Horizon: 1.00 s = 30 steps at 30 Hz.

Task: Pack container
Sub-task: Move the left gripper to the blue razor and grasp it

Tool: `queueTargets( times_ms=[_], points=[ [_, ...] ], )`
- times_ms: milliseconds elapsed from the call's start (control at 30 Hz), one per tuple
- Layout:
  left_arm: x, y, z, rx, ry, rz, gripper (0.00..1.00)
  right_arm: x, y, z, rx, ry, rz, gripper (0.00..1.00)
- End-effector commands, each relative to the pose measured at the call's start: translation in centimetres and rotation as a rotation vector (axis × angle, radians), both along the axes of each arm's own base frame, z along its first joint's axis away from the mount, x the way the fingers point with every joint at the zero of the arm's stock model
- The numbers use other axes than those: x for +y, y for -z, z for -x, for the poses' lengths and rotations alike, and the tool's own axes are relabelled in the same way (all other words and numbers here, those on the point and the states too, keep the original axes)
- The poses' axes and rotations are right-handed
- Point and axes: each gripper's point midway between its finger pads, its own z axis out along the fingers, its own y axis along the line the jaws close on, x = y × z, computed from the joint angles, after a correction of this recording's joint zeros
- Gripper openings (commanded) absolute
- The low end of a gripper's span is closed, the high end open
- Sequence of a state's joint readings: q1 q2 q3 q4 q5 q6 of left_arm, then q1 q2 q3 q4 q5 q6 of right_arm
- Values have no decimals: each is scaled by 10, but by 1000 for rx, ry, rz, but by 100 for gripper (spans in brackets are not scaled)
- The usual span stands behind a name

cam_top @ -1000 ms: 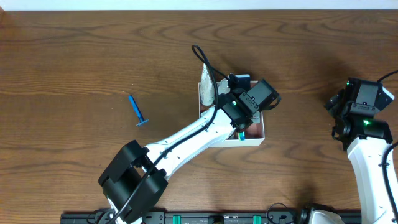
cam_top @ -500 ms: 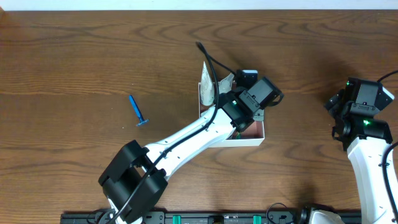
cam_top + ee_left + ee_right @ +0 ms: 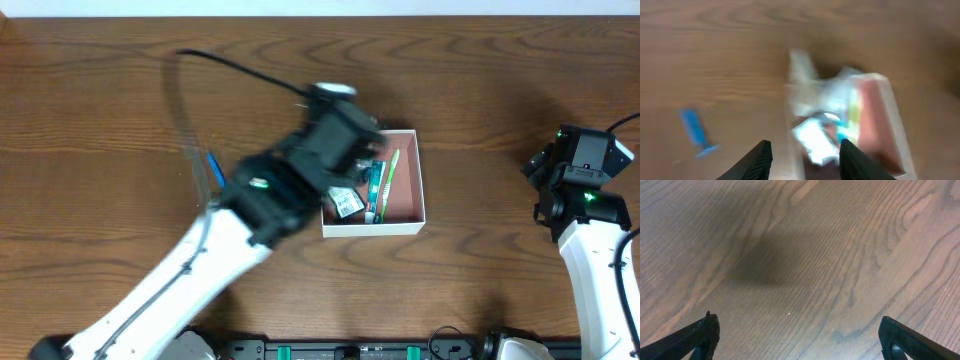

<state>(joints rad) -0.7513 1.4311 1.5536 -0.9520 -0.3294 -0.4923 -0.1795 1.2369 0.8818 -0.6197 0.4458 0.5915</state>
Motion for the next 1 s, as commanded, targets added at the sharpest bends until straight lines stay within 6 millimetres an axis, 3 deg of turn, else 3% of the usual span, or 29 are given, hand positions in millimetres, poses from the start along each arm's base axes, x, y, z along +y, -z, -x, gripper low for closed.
queueTargets(
  times_ms=[0,233,400,567,767,967],
  points=[
    [61,24,-23,54,-190,-105,46,-4,-3,1,1,13,15,99],
    [148,97,-36,305,-431,-47,46,-4,-3,1,1,13,15,99],
    [187,138,-33,451,-541,-1,46,-4,-3,1,1,13,15,99],
    [199,178,-29,574,-562,1,46,-4,-3,1,1,13,15,99],
    [192,215,-30,681,-552,3,45,-4,-3,1,1,13,15,99],
    [190,236,-28,738,-552,-6,45,-4,-3,1,1,13,15,99]
  ],
)
